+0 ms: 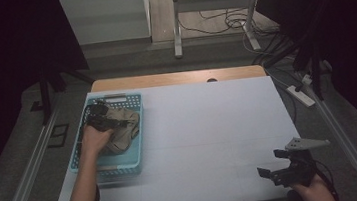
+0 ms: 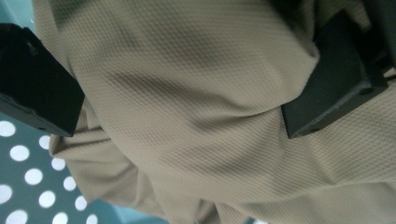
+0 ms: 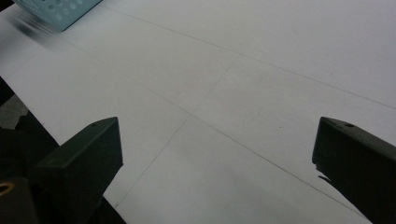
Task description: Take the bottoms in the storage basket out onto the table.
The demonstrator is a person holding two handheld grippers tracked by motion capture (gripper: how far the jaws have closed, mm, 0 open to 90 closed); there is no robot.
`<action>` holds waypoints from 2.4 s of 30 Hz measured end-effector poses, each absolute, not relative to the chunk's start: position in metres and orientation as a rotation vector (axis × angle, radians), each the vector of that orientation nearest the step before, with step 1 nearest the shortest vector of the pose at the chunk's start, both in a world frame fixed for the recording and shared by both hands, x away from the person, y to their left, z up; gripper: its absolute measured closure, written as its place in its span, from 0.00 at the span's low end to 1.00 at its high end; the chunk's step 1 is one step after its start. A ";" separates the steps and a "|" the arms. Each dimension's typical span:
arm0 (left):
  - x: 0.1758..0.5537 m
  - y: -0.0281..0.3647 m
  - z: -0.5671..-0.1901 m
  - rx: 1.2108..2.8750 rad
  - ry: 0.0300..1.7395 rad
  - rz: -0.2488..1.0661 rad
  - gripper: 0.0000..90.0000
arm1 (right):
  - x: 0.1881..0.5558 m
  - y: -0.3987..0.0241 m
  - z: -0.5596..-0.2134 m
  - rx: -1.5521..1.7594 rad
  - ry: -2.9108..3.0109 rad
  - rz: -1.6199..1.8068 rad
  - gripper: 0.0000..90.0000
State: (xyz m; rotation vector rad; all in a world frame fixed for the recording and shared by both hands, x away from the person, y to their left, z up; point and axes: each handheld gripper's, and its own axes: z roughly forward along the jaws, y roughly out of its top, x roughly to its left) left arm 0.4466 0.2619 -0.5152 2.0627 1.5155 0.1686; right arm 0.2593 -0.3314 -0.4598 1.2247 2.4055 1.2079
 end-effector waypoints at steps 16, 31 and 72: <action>0.443 0.252 -0.521 2.168 1.589 0.300 0.21 | 0.258 -0.330 -0.460 1.209 2.411 1.194 0.02; 0.435 0.248 -0.508 2.124 1.690 0.311 0.69 | 0.258 -0.330 -0.460 1.204 2.410 1.199 0.02; 0.397 0.256 -0.435 1.865 1.391 0.436 0.74 | 0.258 -0.334 -0.458 1.215 2.388 1.257 0.02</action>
